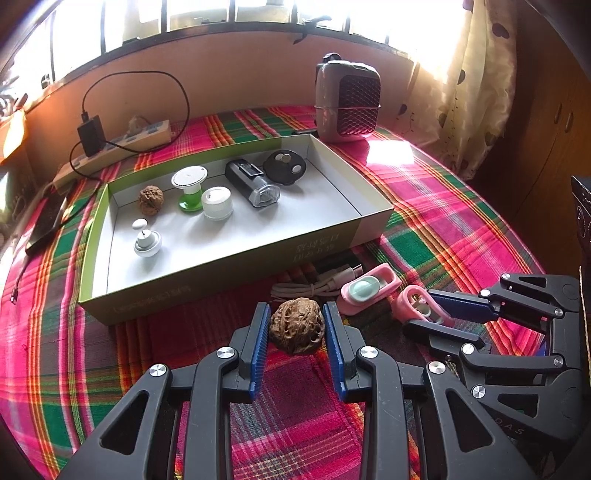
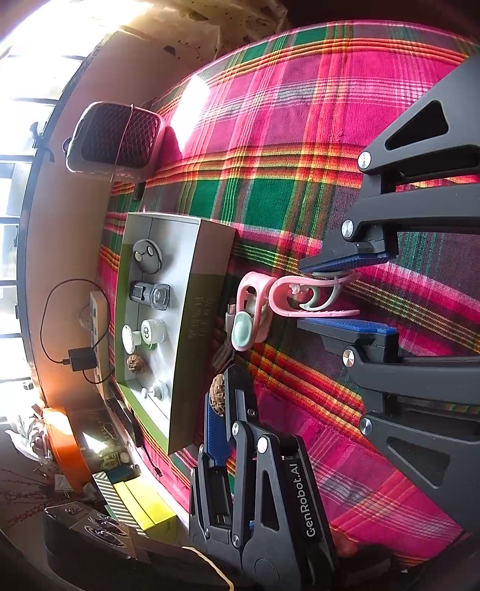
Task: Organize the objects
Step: 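Close the left gripper on the walnut while the right holds the pink clip, then carry the walnut in the left gripper while the right carries the pink clip into the box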
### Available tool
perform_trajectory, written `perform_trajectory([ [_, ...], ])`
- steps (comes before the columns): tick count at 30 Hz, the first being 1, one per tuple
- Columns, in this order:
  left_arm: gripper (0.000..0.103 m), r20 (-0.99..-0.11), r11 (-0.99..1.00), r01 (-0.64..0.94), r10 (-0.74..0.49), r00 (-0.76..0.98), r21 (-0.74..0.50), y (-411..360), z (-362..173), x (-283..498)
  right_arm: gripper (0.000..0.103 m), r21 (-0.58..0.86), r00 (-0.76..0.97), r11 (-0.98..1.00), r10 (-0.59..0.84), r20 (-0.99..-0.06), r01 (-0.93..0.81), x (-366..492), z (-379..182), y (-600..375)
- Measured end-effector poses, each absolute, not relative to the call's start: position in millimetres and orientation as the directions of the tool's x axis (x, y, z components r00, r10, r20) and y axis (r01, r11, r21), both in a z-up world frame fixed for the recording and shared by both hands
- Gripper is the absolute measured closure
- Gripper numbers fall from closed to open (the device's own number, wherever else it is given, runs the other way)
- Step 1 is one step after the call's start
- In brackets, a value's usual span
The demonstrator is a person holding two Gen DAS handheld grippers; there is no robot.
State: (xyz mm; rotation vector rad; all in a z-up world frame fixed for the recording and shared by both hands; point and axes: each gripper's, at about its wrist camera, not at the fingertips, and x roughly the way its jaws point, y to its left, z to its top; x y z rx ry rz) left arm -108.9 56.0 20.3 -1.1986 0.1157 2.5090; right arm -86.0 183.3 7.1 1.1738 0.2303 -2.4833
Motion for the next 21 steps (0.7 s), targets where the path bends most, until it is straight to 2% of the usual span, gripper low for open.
perform_trajectory([
  [21,0.076,-0.732,-0.951,-0.305,0.248,-0.634,-0.059,38.3,41.7,-96.1,0.079,0.031,-0.612,-0.910,-0.304,-0.730,0.414,-84.4,34.2,177.0],
])
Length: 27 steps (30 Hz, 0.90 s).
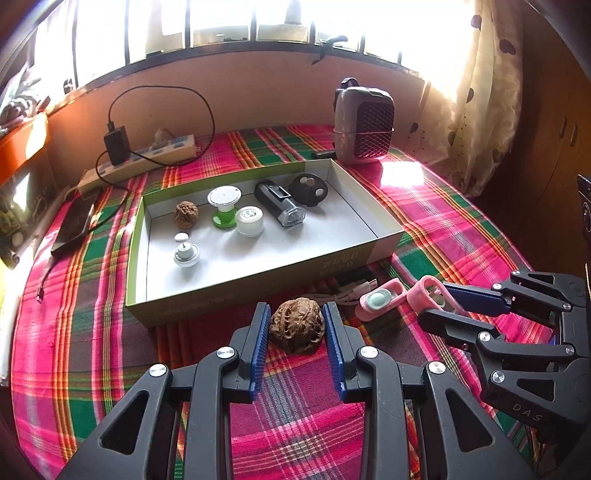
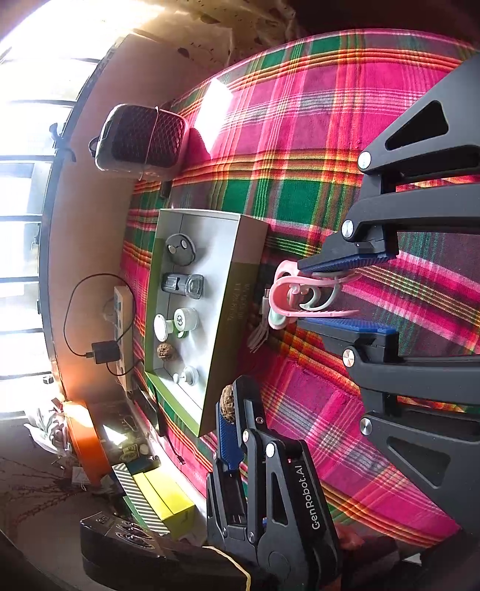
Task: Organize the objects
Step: 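Carry the walnut in the left gripper while the right carries the pink clip into the box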
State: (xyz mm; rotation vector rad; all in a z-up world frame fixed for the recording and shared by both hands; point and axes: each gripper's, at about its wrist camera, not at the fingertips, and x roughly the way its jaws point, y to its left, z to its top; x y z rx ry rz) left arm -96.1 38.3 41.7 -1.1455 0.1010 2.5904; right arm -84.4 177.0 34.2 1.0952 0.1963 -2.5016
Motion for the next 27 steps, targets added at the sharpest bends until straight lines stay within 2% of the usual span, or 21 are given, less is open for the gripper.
perform_trajectory([
  [27,0.076,-0.720,-0.974,-0.203,0.210,-0.661,-0.098,-3.7,54.3,-136.0,0.079,0.038,-0.656,-0.938,-0.269,-0.705,0.344,-137.0,65.7,172.1],
])
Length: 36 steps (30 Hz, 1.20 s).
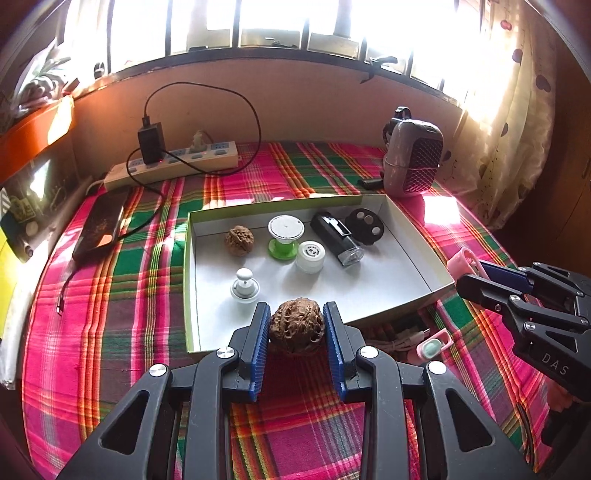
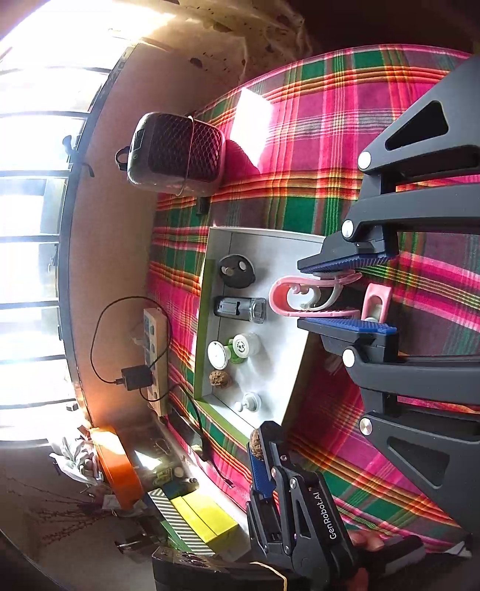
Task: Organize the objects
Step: 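Carry the walnut in the left gripper while the right carries the pink clip into the box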
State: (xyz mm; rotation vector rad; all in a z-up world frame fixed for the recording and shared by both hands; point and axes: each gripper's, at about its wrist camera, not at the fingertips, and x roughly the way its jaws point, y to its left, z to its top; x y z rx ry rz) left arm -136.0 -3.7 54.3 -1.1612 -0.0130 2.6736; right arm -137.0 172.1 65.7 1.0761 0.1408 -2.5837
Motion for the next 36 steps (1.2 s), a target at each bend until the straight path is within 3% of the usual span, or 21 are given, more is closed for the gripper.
perform_trajectory([
  [36,0.076,-0.749,-0.984,-0.164,0.161,-0.642,-0.072,1.3,32.8,-213.5,0.079,0.067,-0.570,-0.955,-0.229,-0.789,0.290,-230.2,22.6,153.0],
])
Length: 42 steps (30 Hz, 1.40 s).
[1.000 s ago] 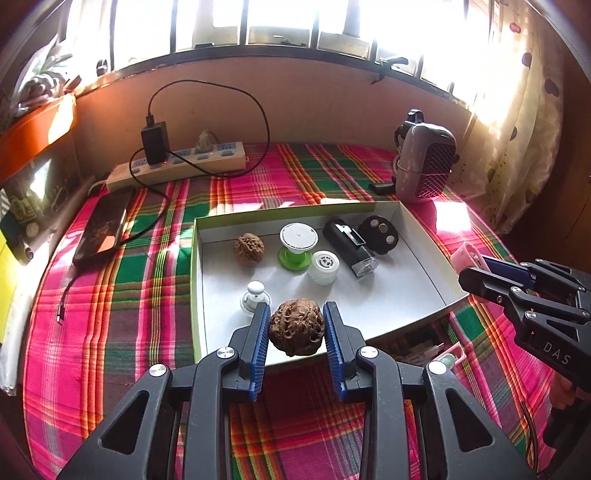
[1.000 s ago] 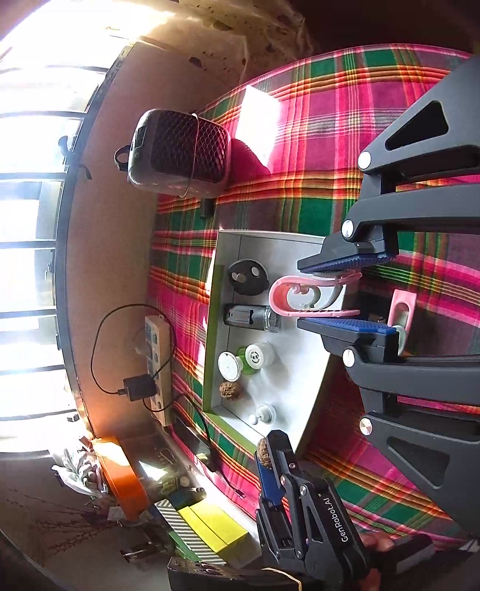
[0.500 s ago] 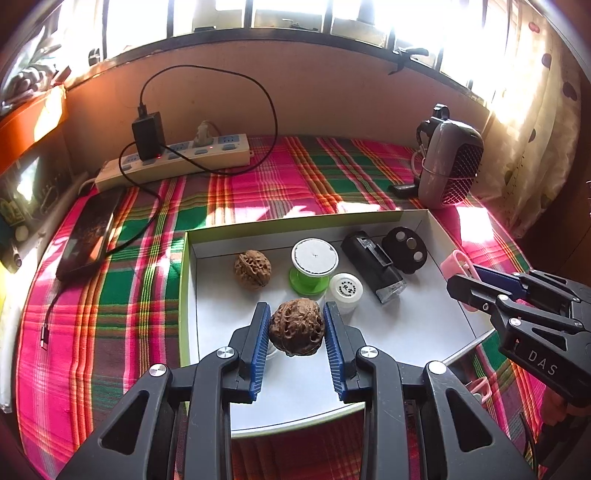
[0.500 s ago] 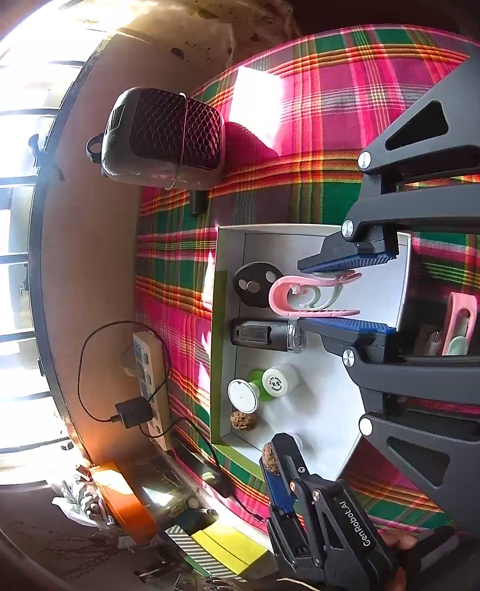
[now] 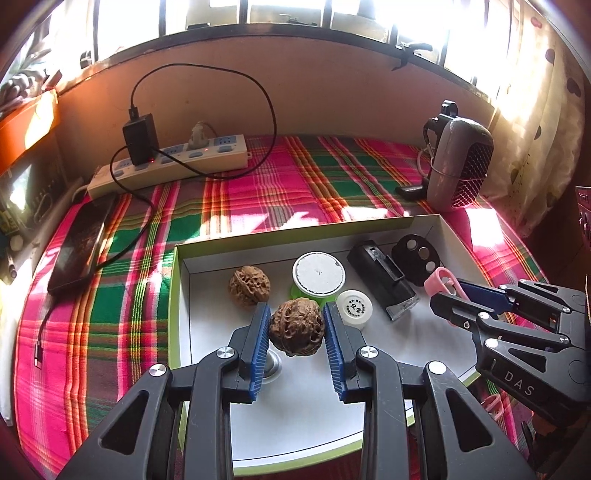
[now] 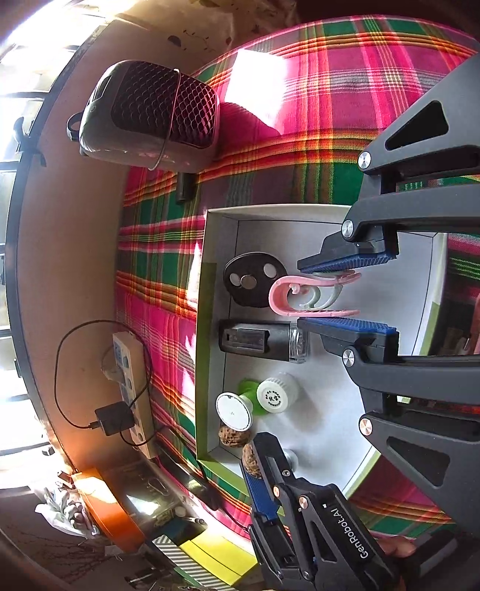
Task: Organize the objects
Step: 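Carry the walnut in the left gripper while the right carries the pink clip into the box, then lower and release the walnut with the left gripper while the right releases the pink clip in the box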
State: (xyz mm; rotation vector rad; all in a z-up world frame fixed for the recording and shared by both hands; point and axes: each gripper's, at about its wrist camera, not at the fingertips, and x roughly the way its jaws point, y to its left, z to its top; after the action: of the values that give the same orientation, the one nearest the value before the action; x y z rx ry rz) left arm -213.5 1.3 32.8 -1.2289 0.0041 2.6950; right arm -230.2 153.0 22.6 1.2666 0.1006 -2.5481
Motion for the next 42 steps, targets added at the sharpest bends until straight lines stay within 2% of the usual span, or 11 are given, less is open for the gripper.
perform_trajectory([
  [24,0.076,-0.787,-0.987,-0.154,0.134,-0.602,-0.050,6.9,11.3,-228.5,0.079,0.036,-0.587,-0.958,-0.203,-0.784,0.283,-240.8,9.7,148.0],
  [42,0.076,-0.783,-0.987,-0.152,0.135,-0.607,-0.053,5.6,11.3,-228.5,0.078,0.013,-0.605,-0.960,-0.187,-0.774,0.281,-238.9,9.4,146.1],
])
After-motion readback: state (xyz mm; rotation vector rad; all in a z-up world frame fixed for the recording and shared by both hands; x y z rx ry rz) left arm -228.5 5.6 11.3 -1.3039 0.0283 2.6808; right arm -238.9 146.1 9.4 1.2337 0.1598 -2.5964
